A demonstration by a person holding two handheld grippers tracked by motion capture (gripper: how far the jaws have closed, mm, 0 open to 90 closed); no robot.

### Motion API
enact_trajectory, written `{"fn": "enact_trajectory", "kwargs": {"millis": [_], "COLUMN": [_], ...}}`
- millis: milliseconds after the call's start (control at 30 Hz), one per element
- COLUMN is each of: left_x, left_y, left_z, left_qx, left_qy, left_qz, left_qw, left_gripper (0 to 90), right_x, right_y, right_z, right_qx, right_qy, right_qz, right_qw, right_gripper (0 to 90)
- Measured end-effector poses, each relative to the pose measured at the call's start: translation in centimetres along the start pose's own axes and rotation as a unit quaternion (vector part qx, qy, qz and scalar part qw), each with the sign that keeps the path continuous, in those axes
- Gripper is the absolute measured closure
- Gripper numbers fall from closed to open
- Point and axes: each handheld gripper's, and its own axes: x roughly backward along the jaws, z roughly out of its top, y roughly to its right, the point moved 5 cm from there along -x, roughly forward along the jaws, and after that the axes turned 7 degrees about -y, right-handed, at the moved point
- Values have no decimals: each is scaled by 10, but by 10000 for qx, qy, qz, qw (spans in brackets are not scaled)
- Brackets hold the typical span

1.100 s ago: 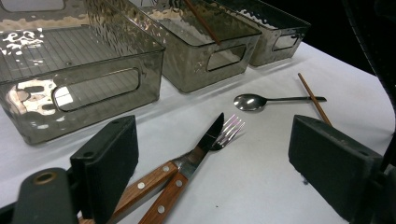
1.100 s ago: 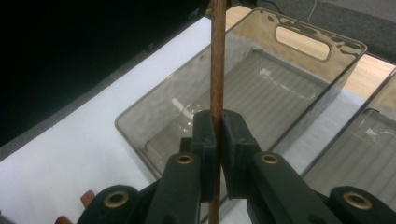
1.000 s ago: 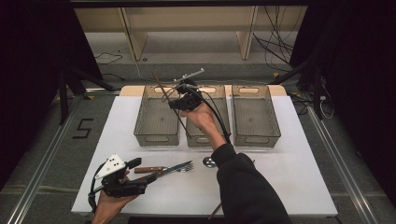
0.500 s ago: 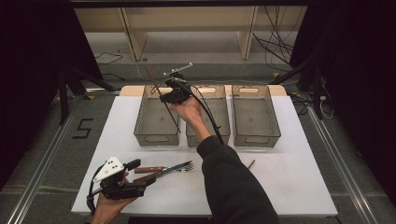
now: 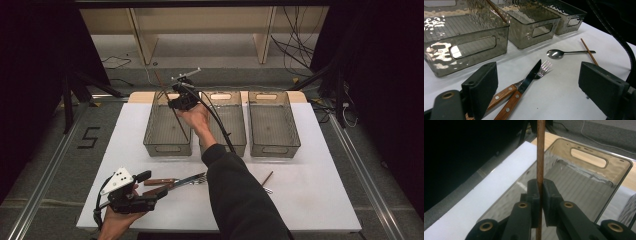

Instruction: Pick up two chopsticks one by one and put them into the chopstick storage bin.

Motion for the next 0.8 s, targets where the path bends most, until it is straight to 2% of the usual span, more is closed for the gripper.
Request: {"fn": "enact_trajectory", "kwargs": {"millis": [533, 800], "left_x": [1, 0], "left_y": [0, 0], "left_z": [0, 0], "left_qx": [-17, -9], "left_qy": [4, 5], "left_qz": [-3, -3], "left_qw": [10000, 10000], "left_gripper": [156, 156], "right_x": [-11, -18], "right_y": [3, 6], "right_z": [-7, -14], "right_qx": [-79, -209], "right_qy": [-66, -169], "right_qz": [-72, -66], "right_qw": [9999, 9996], "right_gripper": [851, 841]}}
